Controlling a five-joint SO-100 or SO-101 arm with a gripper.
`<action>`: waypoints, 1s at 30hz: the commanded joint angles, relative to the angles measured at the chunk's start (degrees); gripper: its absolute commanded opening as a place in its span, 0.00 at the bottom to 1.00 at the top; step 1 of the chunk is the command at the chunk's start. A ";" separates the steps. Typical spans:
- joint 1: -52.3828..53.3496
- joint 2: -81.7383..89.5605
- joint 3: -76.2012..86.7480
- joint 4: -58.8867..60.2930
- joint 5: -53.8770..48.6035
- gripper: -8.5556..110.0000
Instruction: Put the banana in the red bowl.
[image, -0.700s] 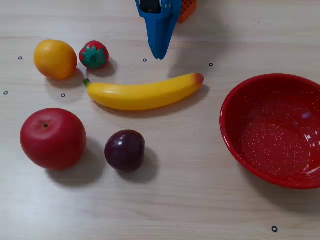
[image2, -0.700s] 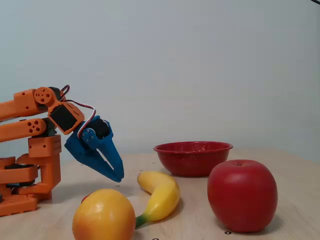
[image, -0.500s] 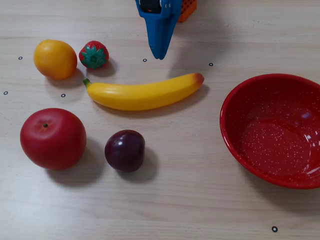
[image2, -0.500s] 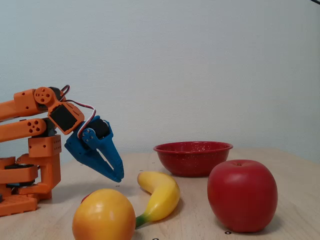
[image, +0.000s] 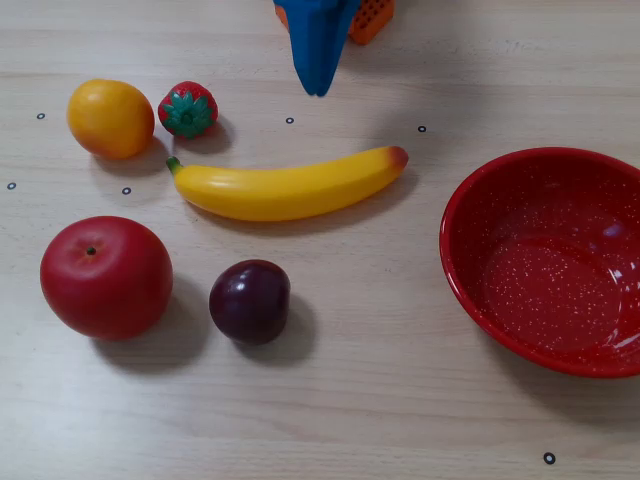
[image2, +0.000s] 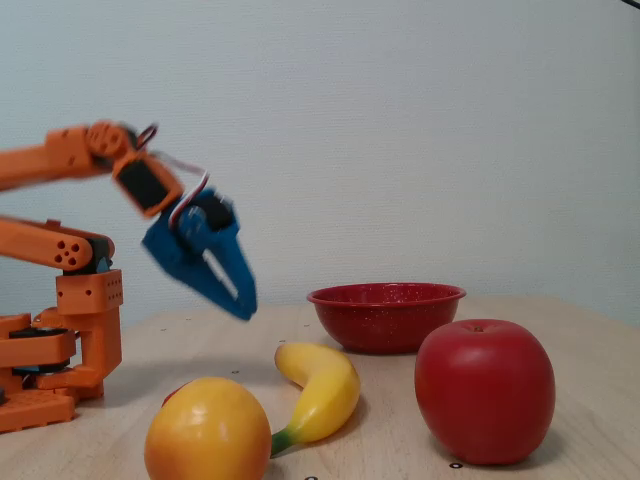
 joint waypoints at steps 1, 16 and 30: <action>-2.64 -4.31 -8.44 -2.11 3.43 0.07; -9.76 -29.62 -29.79 0.35 18.90 0.07; -14.59 -51.06 -47.37 18.46 48.78 0.49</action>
